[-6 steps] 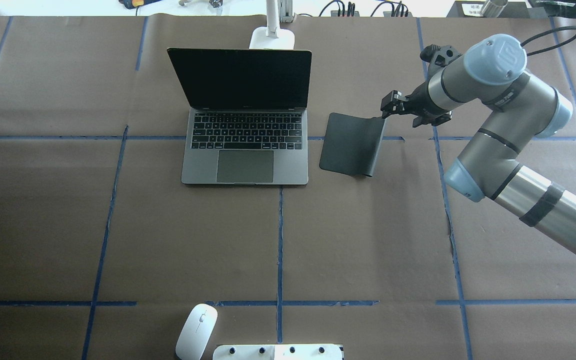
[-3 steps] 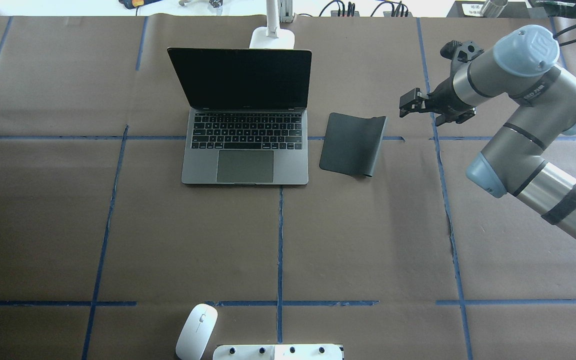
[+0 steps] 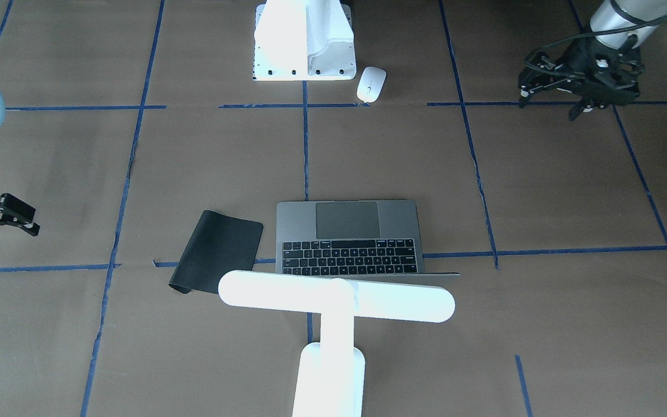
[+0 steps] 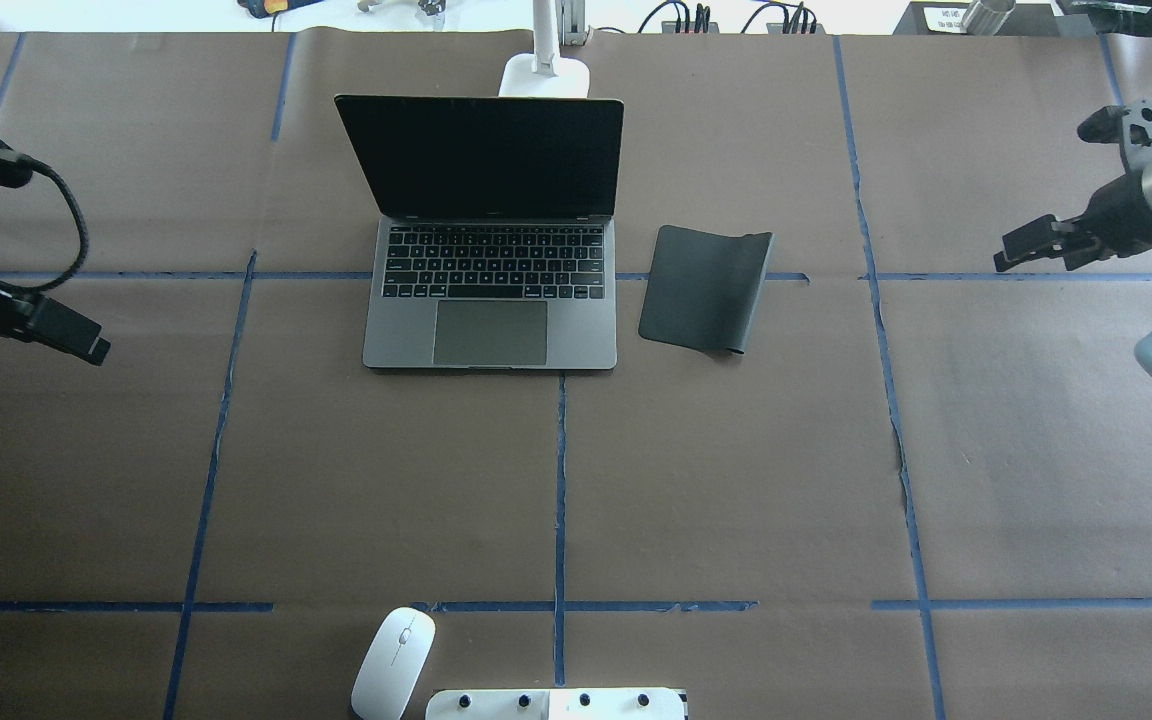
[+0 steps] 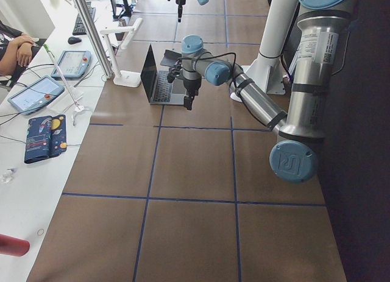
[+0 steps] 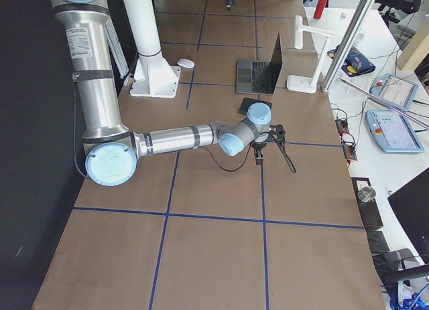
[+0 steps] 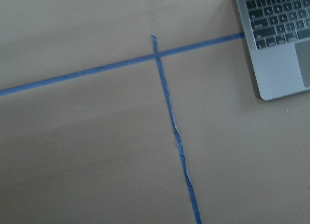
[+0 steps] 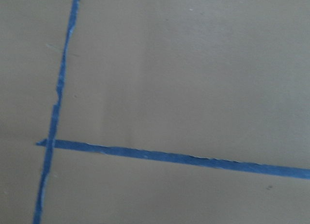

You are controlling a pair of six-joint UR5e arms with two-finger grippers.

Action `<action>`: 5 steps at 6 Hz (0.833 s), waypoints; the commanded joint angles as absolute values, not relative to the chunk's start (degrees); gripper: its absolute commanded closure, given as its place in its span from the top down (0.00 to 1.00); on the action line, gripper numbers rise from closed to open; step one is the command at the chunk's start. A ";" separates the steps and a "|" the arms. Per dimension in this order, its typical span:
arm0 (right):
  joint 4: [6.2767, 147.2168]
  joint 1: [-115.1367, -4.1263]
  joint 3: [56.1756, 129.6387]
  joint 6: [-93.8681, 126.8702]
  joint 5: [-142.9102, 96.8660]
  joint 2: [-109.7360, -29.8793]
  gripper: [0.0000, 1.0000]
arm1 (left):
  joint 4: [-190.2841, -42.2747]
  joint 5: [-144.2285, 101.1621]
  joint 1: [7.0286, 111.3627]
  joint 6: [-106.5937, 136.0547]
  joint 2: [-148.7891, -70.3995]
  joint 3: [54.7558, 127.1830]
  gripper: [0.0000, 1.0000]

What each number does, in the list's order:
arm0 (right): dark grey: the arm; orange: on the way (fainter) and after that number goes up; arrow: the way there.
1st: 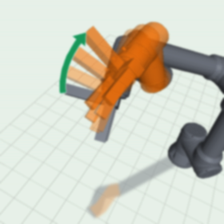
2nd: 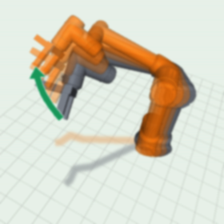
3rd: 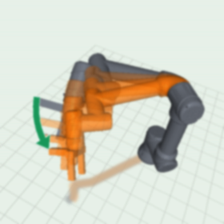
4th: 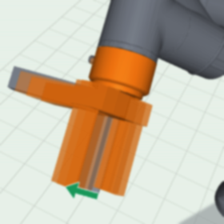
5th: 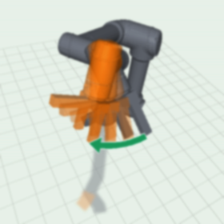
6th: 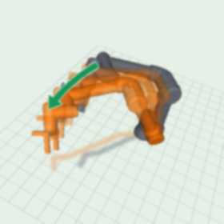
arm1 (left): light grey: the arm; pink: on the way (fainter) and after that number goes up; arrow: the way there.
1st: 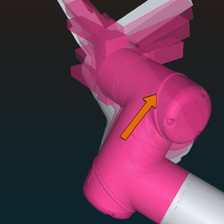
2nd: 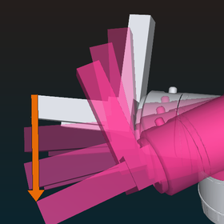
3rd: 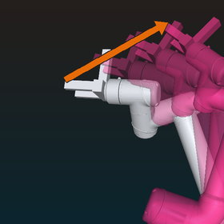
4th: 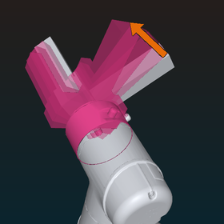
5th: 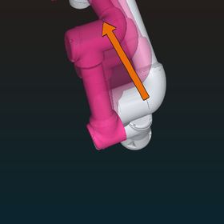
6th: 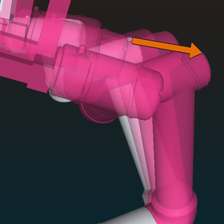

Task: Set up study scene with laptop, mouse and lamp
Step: 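Release the mouse pad and withdraw the right gripper while the left arm reaches out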

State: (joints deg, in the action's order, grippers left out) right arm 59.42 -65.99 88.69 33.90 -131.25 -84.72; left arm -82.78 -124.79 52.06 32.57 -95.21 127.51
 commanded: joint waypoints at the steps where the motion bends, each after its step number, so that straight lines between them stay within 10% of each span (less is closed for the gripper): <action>1: 59.68 -71.35 89.99 20.36 -134.38 -93.12 1.00 | -82.88 -120.60 42.24 39.86 -96.85 129.89 1.00; 5: 87.60 -84.16 104.15 -10.57 -132.37 -102.73 1.00 | -83.75 -106.04 21.41 56.65 -99.48 131.22 1.00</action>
